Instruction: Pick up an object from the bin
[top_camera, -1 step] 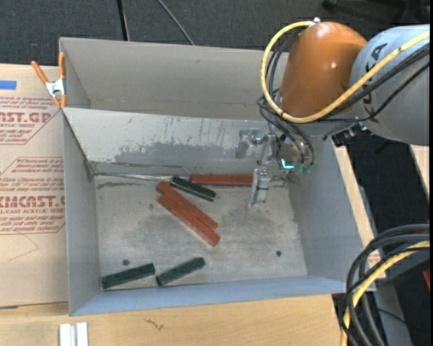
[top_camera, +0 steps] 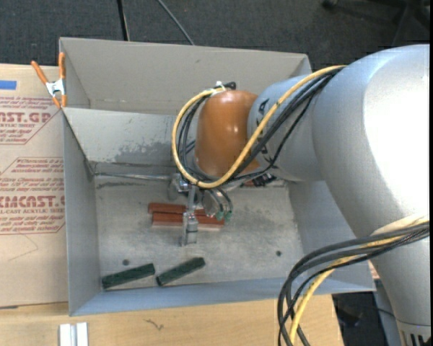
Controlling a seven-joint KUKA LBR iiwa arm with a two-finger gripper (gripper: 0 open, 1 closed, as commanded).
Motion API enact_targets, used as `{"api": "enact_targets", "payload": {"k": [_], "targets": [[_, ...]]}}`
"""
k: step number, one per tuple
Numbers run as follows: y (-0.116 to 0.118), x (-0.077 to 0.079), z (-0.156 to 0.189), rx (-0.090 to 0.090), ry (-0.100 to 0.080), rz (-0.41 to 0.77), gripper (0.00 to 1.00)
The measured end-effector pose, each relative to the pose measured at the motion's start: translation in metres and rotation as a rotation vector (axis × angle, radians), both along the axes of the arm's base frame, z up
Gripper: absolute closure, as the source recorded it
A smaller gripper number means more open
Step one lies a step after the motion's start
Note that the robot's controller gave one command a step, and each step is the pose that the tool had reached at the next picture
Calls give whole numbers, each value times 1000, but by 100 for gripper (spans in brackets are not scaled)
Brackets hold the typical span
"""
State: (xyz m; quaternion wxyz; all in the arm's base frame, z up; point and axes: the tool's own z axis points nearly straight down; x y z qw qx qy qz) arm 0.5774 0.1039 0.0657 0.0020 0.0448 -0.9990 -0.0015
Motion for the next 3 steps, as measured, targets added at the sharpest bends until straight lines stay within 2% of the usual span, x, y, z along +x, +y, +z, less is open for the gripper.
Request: {"api": "enact_targets", "payload": {"k": [1, 2, 3], "targets": [[1, -25, 34, -2, -5, -239, 0], [-3, -30, 33, -4, -3, -432, 0], [-10, -30, 4, -2, -5, -571, 0]]}}
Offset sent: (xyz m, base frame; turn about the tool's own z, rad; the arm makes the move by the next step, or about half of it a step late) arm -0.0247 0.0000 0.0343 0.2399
